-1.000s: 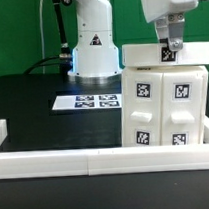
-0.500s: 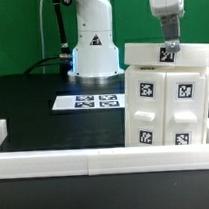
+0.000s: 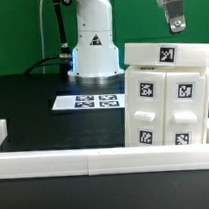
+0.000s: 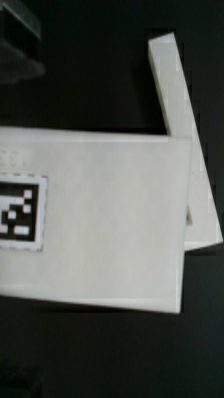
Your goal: Assemble cabinet
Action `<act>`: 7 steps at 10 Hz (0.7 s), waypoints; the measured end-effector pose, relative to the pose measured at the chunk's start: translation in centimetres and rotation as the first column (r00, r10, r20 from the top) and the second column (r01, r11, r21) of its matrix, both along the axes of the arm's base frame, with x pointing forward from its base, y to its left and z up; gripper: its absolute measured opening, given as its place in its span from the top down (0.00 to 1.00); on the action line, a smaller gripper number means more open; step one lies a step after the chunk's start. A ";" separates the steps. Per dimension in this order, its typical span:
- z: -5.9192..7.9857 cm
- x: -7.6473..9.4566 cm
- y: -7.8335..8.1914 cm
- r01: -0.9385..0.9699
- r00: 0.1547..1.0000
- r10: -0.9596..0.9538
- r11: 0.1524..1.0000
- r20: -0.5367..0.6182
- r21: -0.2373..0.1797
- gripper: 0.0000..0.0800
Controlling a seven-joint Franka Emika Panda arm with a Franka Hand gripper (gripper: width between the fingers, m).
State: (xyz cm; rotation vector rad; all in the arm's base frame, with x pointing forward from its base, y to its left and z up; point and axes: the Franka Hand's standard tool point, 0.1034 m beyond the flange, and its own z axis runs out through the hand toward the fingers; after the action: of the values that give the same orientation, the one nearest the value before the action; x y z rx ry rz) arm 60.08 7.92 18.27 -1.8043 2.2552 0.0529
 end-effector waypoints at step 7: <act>0.2 0.4 1.2 -0.683 0.727 0.687 0.720 -0.020 -0.122 0.00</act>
Offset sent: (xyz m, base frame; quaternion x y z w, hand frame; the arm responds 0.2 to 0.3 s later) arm 0.0093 0.0100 0.0069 -0.0635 0.0367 -0.3871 0.9191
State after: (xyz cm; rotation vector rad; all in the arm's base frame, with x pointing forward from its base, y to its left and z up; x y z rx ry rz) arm 60.52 9.07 18.44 -2.5930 1.4591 0.0250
